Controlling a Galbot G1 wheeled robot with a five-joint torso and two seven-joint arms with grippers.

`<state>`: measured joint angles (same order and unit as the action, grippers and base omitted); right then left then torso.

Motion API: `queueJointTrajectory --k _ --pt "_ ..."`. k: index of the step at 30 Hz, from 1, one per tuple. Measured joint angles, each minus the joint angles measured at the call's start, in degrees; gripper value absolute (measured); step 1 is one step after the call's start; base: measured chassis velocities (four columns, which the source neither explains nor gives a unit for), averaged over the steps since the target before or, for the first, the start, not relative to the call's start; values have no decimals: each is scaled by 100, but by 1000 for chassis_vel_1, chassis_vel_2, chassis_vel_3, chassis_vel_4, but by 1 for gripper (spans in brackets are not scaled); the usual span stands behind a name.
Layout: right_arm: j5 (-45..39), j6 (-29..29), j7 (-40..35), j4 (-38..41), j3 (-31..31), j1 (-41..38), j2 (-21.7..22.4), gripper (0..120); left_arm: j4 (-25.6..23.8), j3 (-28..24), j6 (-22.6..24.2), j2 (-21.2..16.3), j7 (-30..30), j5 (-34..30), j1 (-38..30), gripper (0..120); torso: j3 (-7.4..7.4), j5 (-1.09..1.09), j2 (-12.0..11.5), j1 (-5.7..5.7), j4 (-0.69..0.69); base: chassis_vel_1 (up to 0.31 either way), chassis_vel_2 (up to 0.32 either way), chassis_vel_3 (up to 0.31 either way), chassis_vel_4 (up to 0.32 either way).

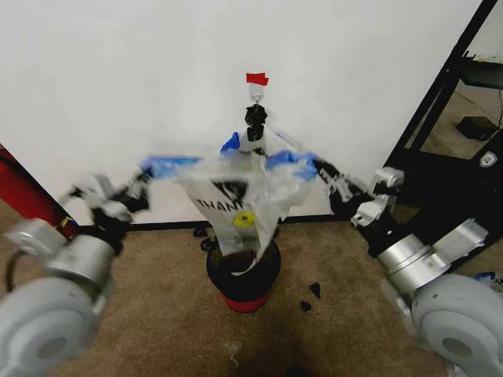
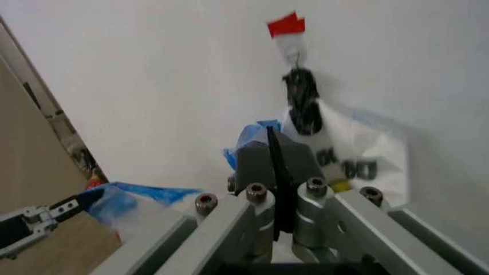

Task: Pick up the garbage bag from the wall and place it over the trash bin.

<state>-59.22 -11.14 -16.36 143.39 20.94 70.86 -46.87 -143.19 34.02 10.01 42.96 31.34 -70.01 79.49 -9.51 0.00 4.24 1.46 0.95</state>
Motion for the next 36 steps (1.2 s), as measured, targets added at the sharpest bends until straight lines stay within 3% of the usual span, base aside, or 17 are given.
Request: queueJointTrajectory --k 7,12,16,30,36 --pt "513 92 125 -616 -268 486 -640 0 0 -284 73 212 44 -79 51 0 0 0 1 0 4 0 0 0 0" --pt "923 260 295 -1296 -544 333 -1093 0 113 -1058 -269 527 -107 819 -16 0 0 1 1 0 3 0 0 0 0" --pt "1009 323 341 -1724 -721 192 -1377 0 445 -1310 -449 626 -202 1118 -129 0 0 -1 1 0 2 0 0 0 0" --pt "1409 709 623 -2706 -1032 -51 -2033 0 1703 -1681 -1012 869 -511 1518 -418 0 -1 -2 0 0 2 0 0 0 0" --pt "1269 699 594 -2542 -1036 -317 -2109 0 1728 -1595 -963 689 -467 1225 -996 0 0 -1 1 0 4 0 0 0 0"
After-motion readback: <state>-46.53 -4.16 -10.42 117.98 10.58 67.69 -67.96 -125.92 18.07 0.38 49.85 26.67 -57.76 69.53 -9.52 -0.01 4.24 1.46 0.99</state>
